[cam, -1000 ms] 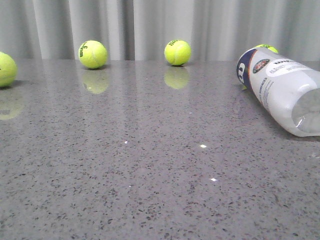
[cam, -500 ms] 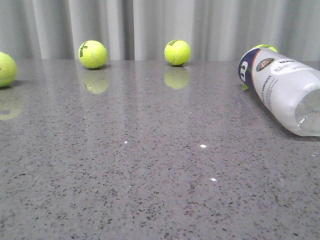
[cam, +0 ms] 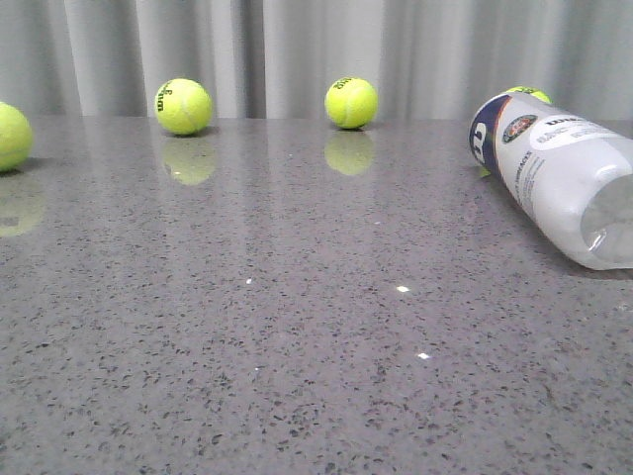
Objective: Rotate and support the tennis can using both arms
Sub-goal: 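Move the right gripper down over the lying clear tennis-ball can, then grasp the can with the right gripper and lift it toward the center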
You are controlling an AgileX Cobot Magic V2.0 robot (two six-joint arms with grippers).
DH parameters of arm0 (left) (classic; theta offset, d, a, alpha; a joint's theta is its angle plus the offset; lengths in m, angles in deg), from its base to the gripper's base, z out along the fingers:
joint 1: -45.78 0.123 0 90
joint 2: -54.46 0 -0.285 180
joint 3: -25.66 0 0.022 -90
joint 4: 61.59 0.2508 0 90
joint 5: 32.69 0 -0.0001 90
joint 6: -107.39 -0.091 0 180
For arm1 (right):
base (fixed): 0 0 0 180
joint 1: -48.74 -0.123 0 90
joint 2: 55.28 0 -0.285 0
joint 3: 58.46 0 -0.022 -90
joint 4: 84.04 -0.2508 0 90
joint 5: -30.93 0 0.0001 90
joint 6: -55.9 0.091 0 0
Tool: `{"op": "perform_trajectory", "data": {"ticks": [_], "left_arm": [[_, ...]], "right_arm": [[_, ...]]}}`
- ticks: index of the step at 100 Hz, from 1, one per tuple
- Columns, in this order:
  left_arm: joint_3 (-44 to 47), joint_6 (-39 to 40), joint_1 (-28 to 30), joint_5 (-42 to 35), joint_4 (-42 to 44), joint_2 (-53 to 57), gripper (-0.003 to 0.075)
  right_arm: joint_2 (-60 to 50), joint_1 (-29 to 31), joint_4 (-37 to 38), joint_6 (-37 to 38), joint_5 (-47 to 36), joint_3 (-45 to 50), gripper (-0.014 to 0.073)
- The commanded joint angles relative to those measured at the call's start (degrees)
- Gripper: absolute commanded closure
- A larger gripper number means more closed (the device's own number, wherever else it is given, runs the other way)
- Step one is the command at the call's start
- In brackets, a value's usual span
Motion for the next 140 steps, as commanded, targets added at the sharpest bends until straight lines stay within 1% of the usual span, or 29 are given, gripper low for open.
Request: {"op": "perform_trajectory", "data": {"ticks": [1, 14, 29, 34, 36, 41, 43, 44, 45, 46, 48, 49, 50, 51, 52, 53, 55, 56, 58, 63, 73, 91, 105, 122, 140], "left_arm": [[2.75, 0.29, 0.24, -4.21, -0.03, 2.17, 0.0741], [2.75, 0.29, 0.24, -4.21, -0.03, 2.17, 0.0741], [2.75, 0.29, 0.24, -4.21, -0.03, 2.17, 0.0741], [2.75, 0.29, 0.24, -4.21, -0.03, 2.17, 0.0741], [2.75, 0.29, 0.24, -4.21, -0.03, 2.17, 0.0741], [2.75, 0.29, 0.24, -4.21, -0.03, 2.17, 0.0741], [2.75, 0.29, 0.24, -4.21, -0.03, 2.17, 0.0741], [2.75, 0.29, 0.24, -4.21, -0.03, 2.17, 0.0741], [2.75, 0.29, 0.24, -4.21, -0.03, 2.17, 0.0741], [2.75, 0.29, 0.24, -4.21, -0.03, 2.17, 0.0741], [2.75, 0.29, 0.24, -4.21, -0.03, 2.17, 0.0741], [2.75, 0.29, 0.24, -4.21, -0.03, 2.17, 0.0741], [2.75, 0.29, 0.24, -4.21, -0.03, 2.17, 0.0741], [2.75, 0.29, 0.24, -4.21, -0.03, 2.17, 0.0741], [2.75, 0.29, 0.24, -4.21, -0.03, 2.17, 0.0741], [2.75, 0.29, 0.24, -4.21, -0.03, 2.17, 0.0741], [2.75, 0.29, 0.24, -4.21, -0.03, 2.17, 0.0741], [2.75, 0.29, 0.24, -4.21, -0.03, 2.17, 0.0741], [2.75, 0.29, 0.24, -4.21, -0.03, 2.17, 0.0741], [2.75, 0.29, 0.24, -4.21, -0.03, 2.17, 0.0741], [2.75, 0.29, 0.24, -4.21, -0.03, 2.17, 0.0741], [2.75, 0.29, 0.24, -4.21, -0.03, 2.17, 0.0741], [2.75, 0.29, 0.24, -4.21, -0.03, 2.17, 0.0741], [2.75, 0.29, 0.24, -4.21, -0.03, 2.17, 0.0741], [2.75, 0.29, 0.24, -4.21, -0.03, 2.17, 0.0741]], "right_arm": [[6.23, 0.22, 0.05, -0.35, 2.43, -6.93, 0.0659], [15.14, 0.22, -1.9, -0.35, 5.02, -12.01, 0.0659], [22.18, 0.16, -3.87, -0.42, 9.02, -18.45, 0.0657], [24.4, 0.03, -4.16, -1.39, 10.9, -20.81, 0.064], [25.27, -0.04, -4.22, -1.79, 11.54, -21.79, 0.062], [27.19, -0.57, -4.58, -3.32, 12.67, -24.04, 0.0538], [28.01, -0.89, -4.84, -3.63, 13.08, -24.98, 0.0487], [28.55, -1.16, -5.0, -3.9, 13.19, -25.3, 0.0449], [28.81, -1.29, -5.01, -3.97, 13.46, -25.91, 0.0428], [29.35, -1.55, -5.24, -4.07, 13.6, -26.22, 0.0384], [29.89, -1.83, -5.41, -4.07, 13.93, -27.12, 0.0338], [30.42, -2.13, -5.58, -4.07, 14.2, -27.43, 0.029], [30.69, -2.27, -5.7, -4.07, 14.33, -28.02, 0.0266], [31.22, -2.56, -5.96, -4.07, 14.44, -28.33, 0.0218], [31.49, -2.71, -6.08, -4.07, 14.69, -28.93, 0.0194], [32.06, -2.99, -6.23, -4.07, 14.83, -29.22, 0.0148], [32.65, -3.28, -6.69, -4.07, 15.26, -30.13, 0.0105], [33.28, -3.54, -7.07, -4.07, 15.56, -30.43, 0.0065], [34.26, -3.93, -7.67, -4.07, 15.92, -31.33, 0.0012], [36.75, -4.73, -8.96, -4.07, 18.04, -33.55, -0.008], [42.48, -6.09, -11.52, -4.12, 22.52, -38.31, -0.004], [54.67, -8.45, -14.69, -4.12, 30.48, -46.25, -0.0039], [63.2, -10.81, -15.02, -4.12, 35.57, -52.04, -0.0039], [71.25, -11.98, -15.26, -3.86, 37.87, -57.11, -0.0039], [77.0, -11.88, -15.05, -3.8, 37.91, -59.22, -0.0039]]}}
